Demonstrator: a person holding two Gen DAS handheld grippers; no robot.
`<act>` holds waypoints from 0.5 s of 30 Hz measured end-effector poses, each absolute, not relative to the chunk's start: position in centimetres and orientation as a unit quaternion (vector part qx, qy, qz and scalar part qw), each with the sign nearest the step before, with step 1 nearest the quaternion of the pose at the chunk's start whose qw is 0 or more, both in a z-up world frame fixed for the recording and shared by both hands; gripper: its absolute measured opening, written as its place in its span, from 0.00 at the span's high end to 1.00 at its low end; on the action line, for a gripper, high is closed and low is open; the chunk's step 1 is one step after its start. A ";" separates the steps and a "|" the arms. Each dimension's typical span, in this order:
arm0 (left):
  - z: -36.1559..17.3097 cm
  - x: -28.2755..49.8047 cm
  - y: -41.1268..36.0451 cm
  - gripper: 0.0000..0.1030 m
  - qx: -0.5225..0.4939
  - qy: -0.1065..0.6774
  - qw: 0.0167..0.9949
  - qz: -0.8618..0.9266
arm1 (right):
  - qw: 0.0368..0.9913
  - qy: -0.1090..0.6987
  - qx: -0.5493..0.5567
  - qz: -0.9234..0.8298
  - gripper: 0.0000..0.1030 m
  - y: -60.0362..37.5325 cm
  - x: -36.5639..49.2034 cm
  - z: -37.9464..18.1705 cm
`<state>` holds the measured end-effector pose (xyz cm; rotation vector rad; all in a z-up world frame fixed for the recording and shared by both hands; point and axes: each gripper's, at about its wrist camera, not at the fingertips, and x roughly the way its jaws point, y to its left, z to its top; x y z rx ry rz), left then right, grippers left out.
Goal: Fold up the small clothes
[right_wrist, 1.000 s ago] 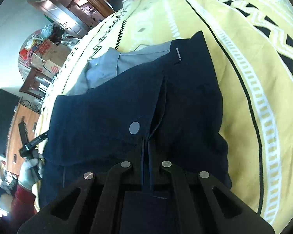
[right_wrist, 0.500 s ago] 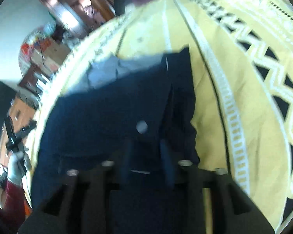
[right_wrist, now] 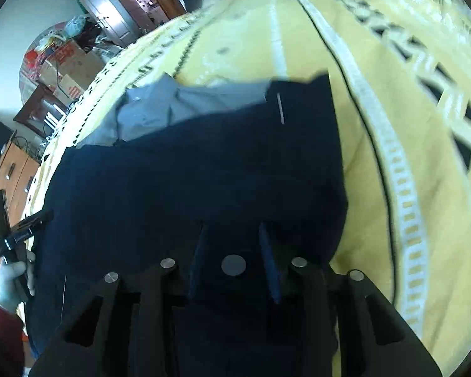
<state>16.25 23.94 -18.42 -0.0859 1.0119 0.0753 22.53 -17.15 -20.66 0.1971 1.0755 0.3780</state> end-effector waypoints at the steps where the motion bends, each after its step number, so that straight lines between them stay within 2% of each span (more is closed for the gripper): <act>1: -18.5 16.2 24.1 0.17 -0.044 0.484 0.873 0.040 | 0.849 0.491 0.078 0.179 0.55 -16.8 21.5 -19.5; 5: -18.9 16.4 24.5 0.15 -0.049 0.482 0.873 0.043 | 0.860 0.464 0.046 0.208 0.55 -14.7 18.0 -17.7; 10: -18.9 15.8 24.4 0.13 -0.054 0.482 0.873 0.047 | 0.839 0.509 -0.006 0.191 0.55 -12.8 16.8 -21.4; 15: -19.1 15.8 24.4 0.11 -0.059 0.482 0.873 0.047 | 0.865 0.463 -0.024 0.194 0.51 -11.6 16.3 -17.2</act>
